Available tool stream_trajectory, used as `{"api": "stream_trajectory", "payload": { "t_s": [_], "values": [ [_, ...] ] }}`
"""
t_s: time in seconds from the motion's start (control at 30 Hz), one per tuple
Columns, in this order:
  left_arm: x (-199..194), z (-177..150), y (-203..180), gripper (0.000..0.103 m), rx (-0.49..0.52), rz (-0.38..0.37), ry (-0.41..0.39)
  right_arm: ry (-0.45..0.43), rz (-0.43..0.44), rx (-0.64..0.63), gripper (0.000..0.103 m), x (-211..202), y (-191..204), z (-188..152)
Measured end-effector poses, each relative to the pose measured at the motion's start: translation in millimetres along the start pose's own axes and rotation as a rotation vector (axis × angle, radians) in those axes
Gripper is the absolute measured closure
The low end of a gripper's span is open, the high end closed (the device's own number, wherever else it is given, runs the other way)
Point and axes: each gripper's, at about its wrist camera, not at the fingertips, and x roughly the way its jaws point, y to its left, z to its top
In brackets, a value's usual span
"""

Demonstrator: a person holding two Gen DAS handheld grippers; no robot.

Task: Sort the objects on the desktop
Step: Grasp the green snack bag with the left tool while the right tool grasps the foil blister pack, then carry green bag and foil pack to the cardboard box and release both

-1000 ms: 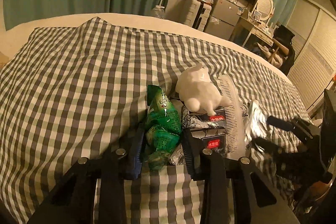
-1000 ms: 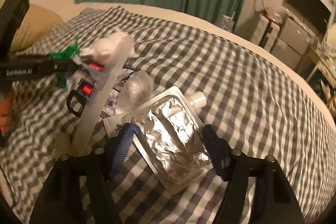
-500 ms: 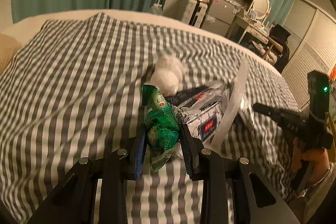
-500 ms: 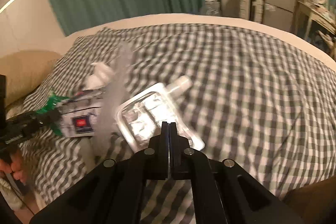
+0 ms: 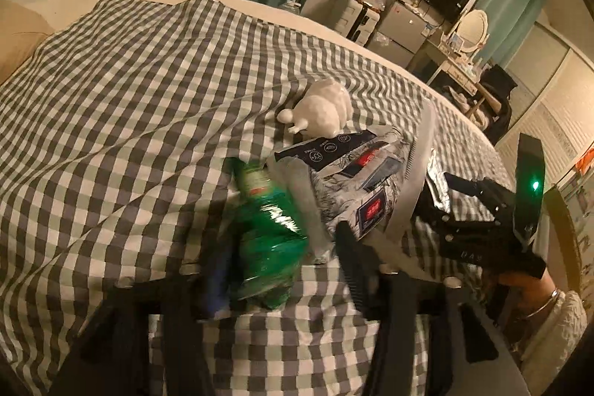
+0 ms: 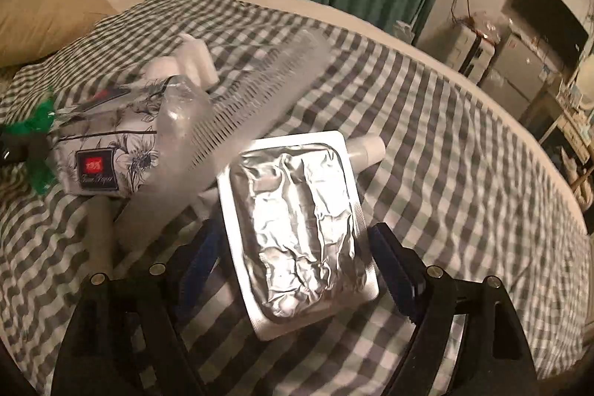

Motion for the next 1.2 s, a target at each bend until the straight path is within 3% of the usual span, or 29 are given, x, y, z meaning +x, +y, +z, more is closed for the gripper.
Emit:
{"api": "stream_trajectory", "payload": {
  "t_s": [0.03,0.13,0.23,0.3,0.33,0.43,0.67,0.83,1.0,1.2],
  "values": [
    [0.7,0.4,0.5,0.047,-0.001,-0.004,0.004,0.005,0.022,0.032,0.035,-0.6,-4.8,1.2],
    [-3.3,-0.4,2.5,0.047,-0.014,-0.021,0.004,0.018,0.059,0.113,0.035,-8.9,-18.3,-5.4],
    [-8.6,-2.7,2.2,0.047,0.006,-0.012,-0.005,0.021,0.032,0.145,0.035,-16.8,-22.4,-8.8],
    [-12.9,-4.1,1.3,0.059,0.017,-0.016,-0.015,0.012,0.018,0.159,0.035,-26.9,-23.6,-9.8],
    [-14.8,-4.4,1.2,0.072,0.019,-0.023,-0.015,-0.001,0.005,0.165,0.035,-33.1,-24.4,-8.6],
    [-26.6,-6.6,-0.9,0.072,0.021,-0.035,-0.024,-0.034,-0.010,0.195,0.035,-52.5,-28.8,-9.1],
    [-61.4,-5.7,-16.9,0.073,0.059,0.008,-0.083,-0.101,0.058,0.276,0.035,-101.5,-26.3,-8.7],
    [-91.2,-1.4,-64.2,0.073,0.161,0.028,-0.100,-0.185,0.060,0.276,0.035,-164.2,-13.4,0.4],
    [-120.7,6.7,-128.9,0.073,0.195,-0.104,-0.141,-0.236,-0.033,0.240,0.035,-234.8,-10.5,3.7],
    [-150.3,12.0,-228.0,0.073,0.318,-0.239,-0.186,-0.264,-0.155,0.335,0.035,-308.7,-43.7,-20.4]
  ]
}}
